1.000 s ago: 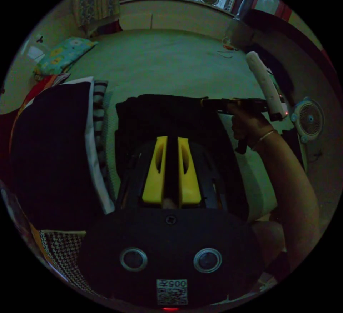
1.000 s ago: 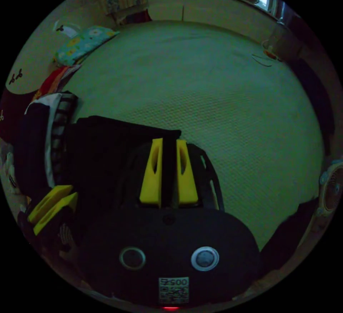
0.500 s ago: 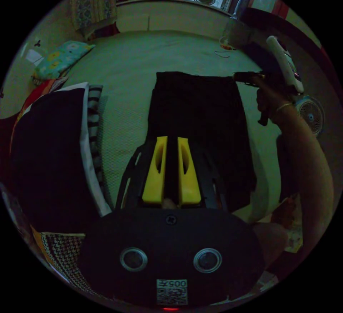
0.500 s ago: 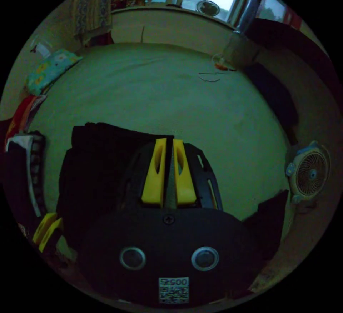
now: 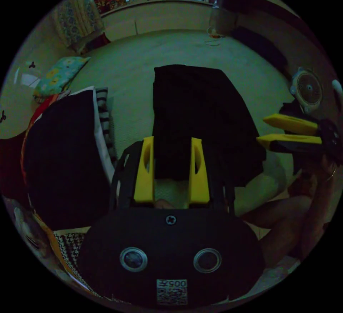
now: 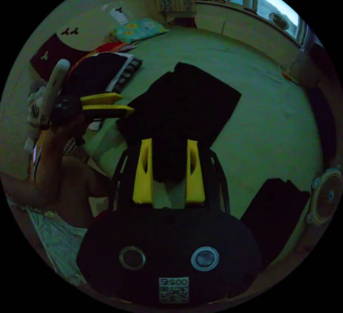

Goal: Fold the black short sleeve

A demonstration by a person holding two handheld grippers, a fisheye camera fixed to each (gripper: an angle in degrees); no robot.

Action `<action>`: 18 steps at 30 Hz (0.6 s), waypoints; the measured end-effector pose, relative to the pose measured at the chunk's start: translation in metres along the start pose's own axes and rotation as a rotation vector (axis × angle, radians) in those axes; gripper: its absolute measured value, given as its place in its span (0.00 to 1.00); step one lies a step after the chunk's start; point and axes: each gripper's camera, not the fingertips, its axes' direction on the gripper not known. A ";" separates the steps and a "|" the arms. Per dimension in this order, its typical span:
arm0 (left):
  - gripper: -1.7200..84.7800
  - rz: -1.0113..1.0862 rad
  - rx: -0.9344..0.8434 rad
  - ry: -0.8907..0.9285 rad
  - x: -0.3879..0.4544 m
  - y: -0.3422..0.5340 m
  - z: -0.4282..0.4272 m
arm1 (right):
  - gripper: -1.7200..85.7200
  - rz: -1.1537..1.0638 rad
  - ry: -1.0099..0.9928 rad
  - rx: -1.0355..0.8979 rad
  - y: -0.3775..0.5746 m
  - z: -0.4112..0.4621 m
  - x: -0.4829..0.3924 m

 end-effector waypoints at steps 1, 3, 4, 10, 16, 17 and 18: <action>0.18 0.000 -0.009 0.003 -0.001 0.003 0.003 | 0.13 0.012 0.011 -0.003 0.004 0.003 -0.002; 0.18 -0.006 -0.025 0.013 -0.002 0.007 0.010 | 0.12 0.031 0.056 -0.037 0.013 0.011 -0.012; 0.18 -0.003 -0.047 0.016 -0.002 0.009 0.015 | 0.12 0.033 0.072 -0.039 0.014 0.012 -0.015; 0.18 0.040 -0.118 -0.045 0.006 0.019 0.039 | 0.12 0.032 0.168 -0.152 0.004 0.033 -0.041; 0.14 0.015 -0.163 0.006 -0.002 0.026 0.050 | 0.08 0.031 0.167 -0.187 -0.009 0.048 -0.060; 0.11 0.000 -0.175 0.012 -0.004 0.027 0.051 | 0.06 0.020 0.168 -0.175 -0.012 0.048 -0.065; 0.09 0.005 -0.178 0.021 -0.005 0.027 0.052 | 0.05 0.011 0.184 -0.161 -0.014 0.047 -0.070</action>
